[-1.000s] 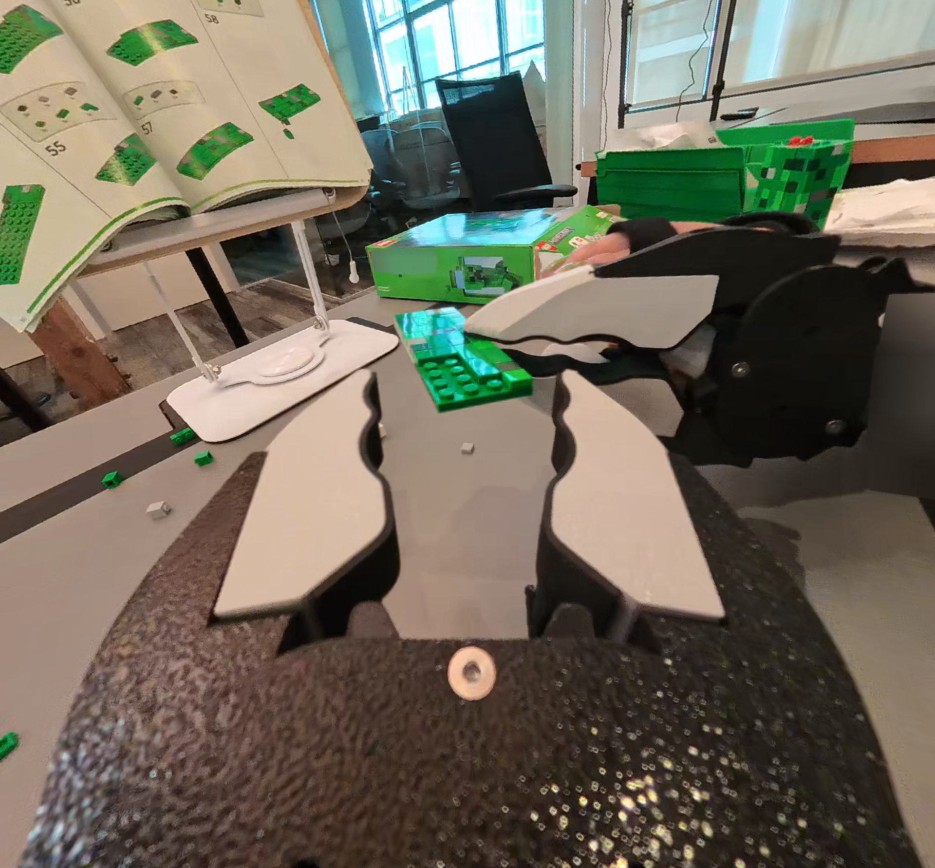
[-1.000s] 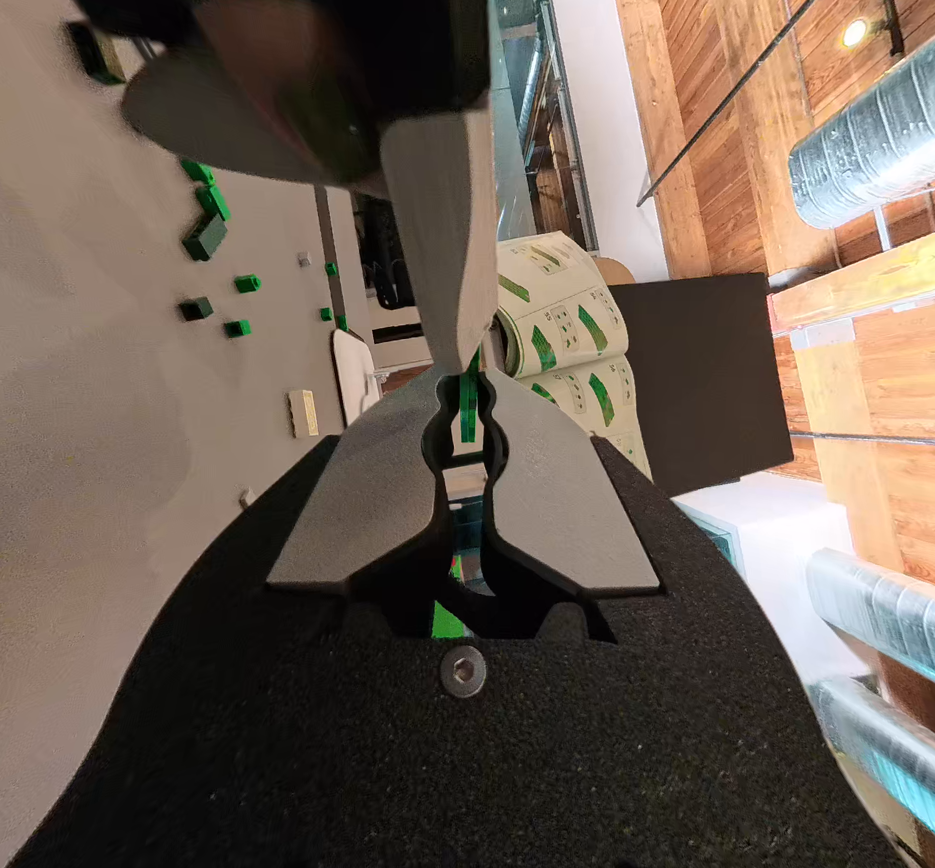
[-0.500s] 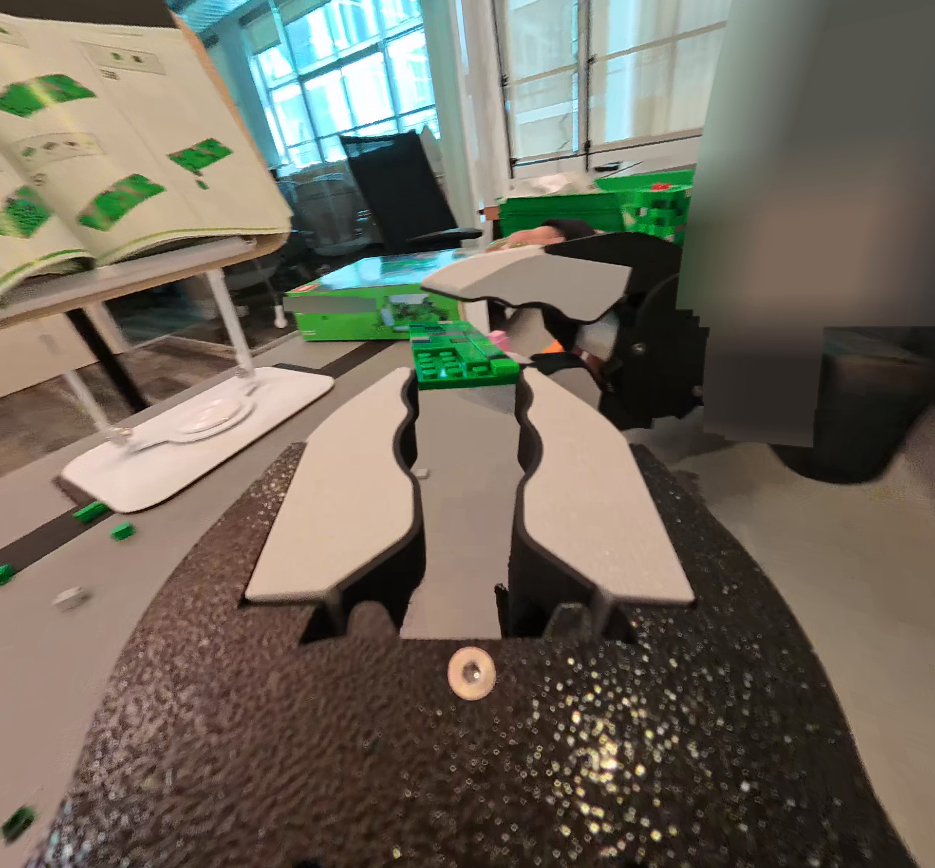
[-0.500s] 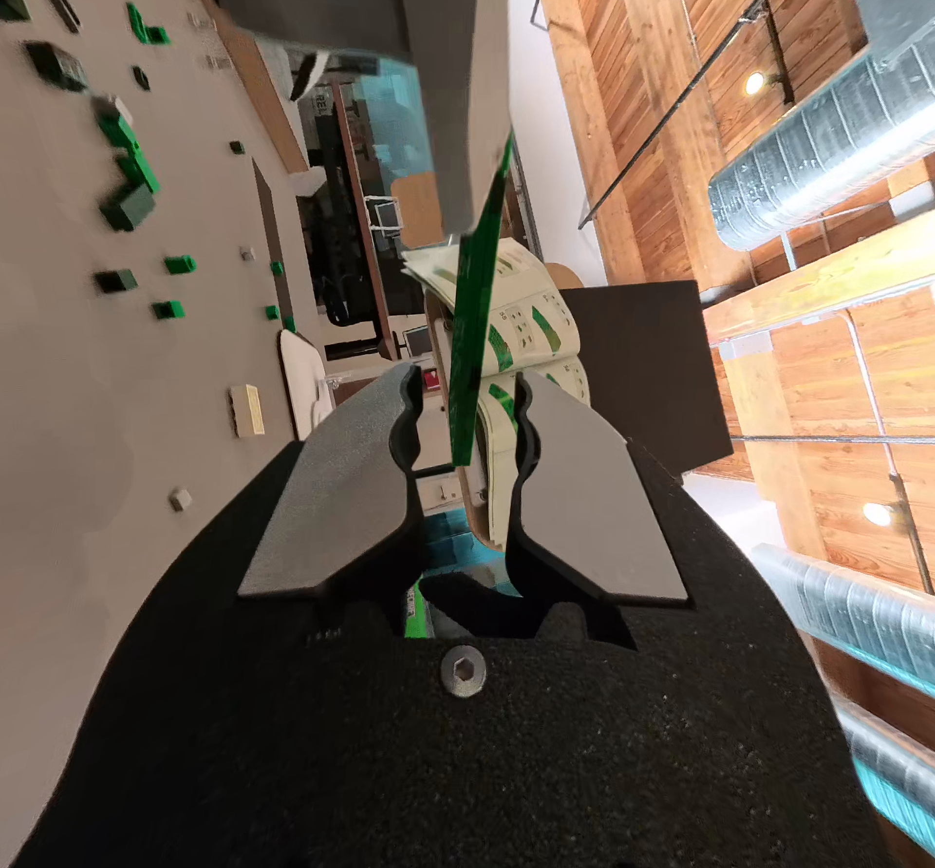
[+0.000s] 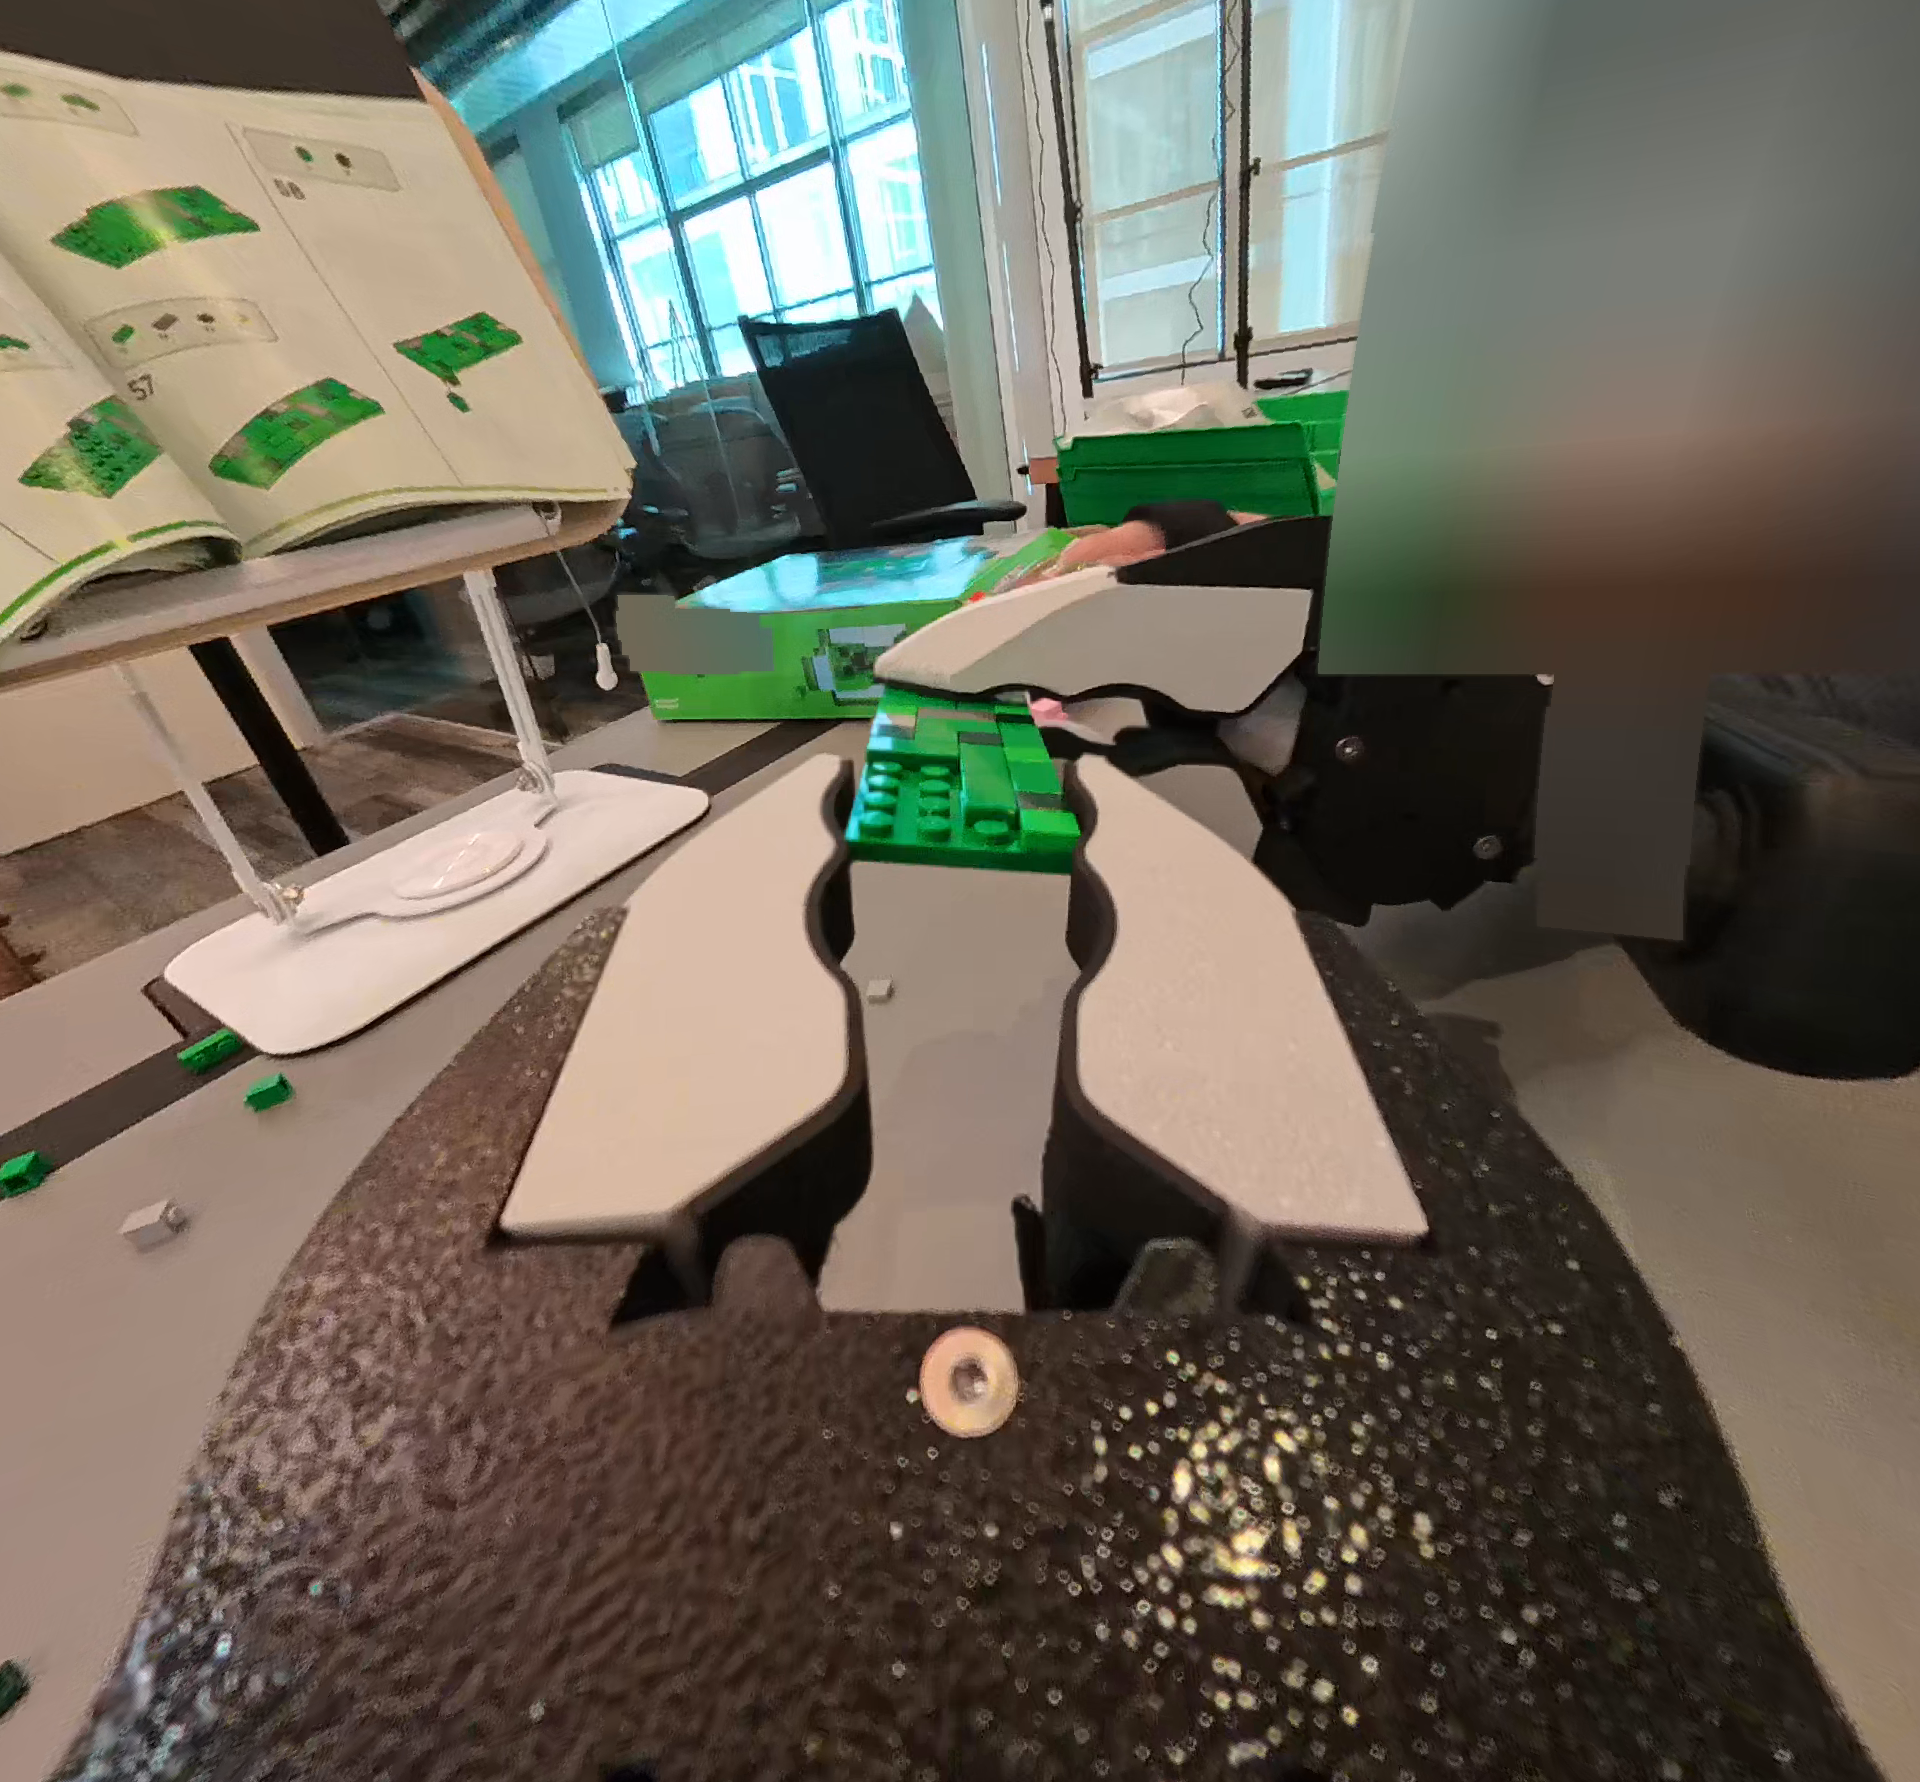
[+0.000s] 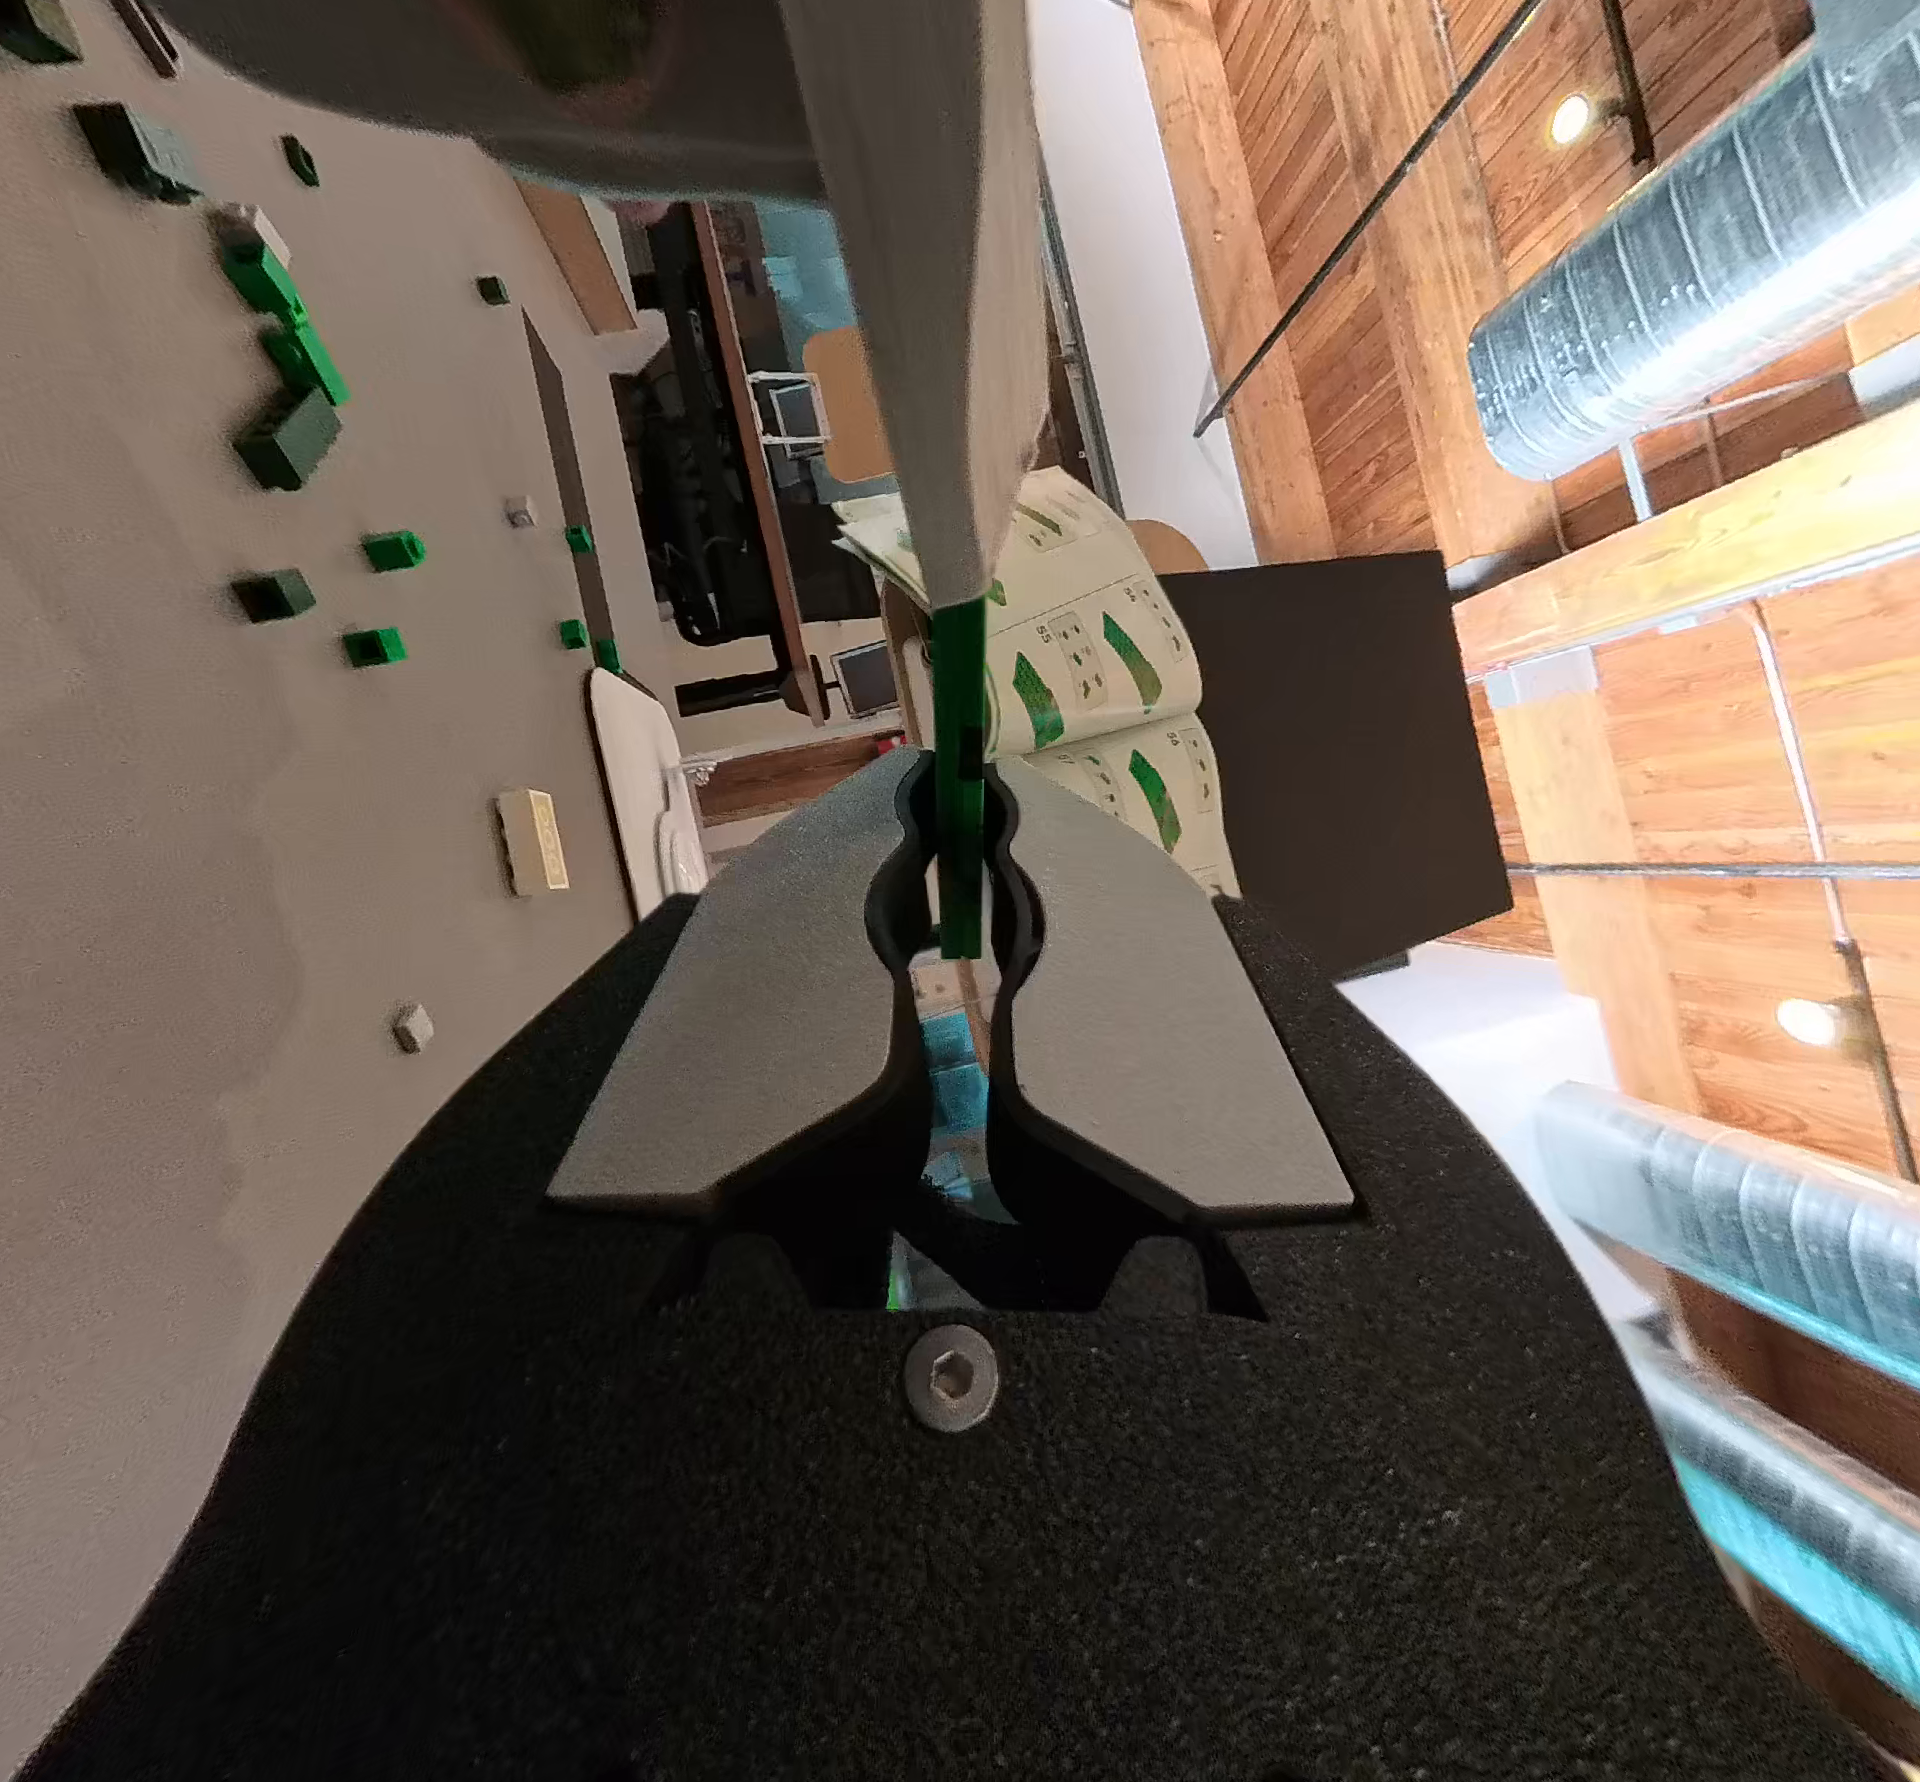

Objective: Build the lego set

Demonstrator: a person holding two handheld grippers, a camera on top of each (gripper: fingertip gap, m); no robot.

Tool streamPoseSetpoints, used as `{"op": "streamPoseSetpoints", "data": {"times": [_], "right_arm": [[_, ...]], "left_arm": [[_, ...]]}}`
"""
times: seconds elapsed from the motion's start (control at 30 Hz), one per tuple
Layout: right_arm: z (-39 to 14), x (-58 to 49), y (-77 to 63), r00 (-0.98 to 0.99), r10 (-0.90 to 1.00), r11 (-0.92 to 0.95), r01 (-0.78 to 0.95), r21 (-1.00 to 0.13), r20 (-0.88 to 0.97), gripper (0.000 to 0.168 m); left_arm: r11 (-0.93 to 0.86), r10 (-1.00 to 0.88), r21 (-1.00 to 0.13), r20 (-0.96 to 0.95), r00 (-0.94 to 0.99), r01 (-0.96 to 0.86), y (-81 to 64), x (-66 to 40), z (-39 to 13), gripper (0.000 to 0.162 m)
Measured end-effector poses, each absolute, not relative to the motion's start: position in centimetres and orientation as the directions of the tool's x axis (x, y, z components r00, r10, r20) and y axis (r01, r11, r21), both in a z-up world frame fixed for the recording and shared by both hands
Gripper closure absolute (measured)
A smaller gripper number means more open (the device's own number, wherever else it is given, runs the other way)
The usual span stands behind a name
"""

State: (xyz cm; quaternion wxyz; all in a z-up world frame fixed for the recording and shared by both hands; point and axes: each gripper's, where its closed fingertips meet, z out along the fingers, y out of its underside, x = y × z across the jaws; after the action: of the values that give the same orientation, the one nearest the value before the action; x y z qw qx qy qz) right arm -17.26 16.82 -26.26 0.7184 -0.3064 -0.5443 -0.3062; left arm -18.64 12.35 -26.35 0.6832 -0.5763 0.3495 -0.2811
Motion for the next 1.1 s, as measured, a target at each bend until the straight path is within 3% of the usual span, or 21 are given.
{"op": "streamPoseSetpoints", "data": {"times": [0.17,0.33,0.53,1.1], "right_arm": [[-26.3,-17.4,16.8,0.249,-0.06,0.619,0.769,-0.16,0.967,0.162],[-26.4,-17.7,16.4,0.315,0.042,0.622,0.735,-0.271,0.948,0.162],[-26.3,-18.5,15.4,0.387,0.13,0.635,0.674,-0.377,0.913,0.162],[-26.2,-19.0,14.8,0.411,0.088,0.674,0.647,-0.358,0.907,0.159]], "left_arm": [[0.184,-0.796,-0.983,-0.134,0.59,0.024,12.2,-18.7,-26.0,0.124],[0.186,-0.785,-0.982,-0.143,0.603,0.01,12.5,-18.4,-26.5,0.1],[0.29,-0.756,-0.956,-0.202,0.622,0.042,11.6,-18.7,-25.3,0.126],[0.254,-0.808,-0.958,-0.136,0.574,0.13,11.5,-19.2,-25.2,0.127]]}}
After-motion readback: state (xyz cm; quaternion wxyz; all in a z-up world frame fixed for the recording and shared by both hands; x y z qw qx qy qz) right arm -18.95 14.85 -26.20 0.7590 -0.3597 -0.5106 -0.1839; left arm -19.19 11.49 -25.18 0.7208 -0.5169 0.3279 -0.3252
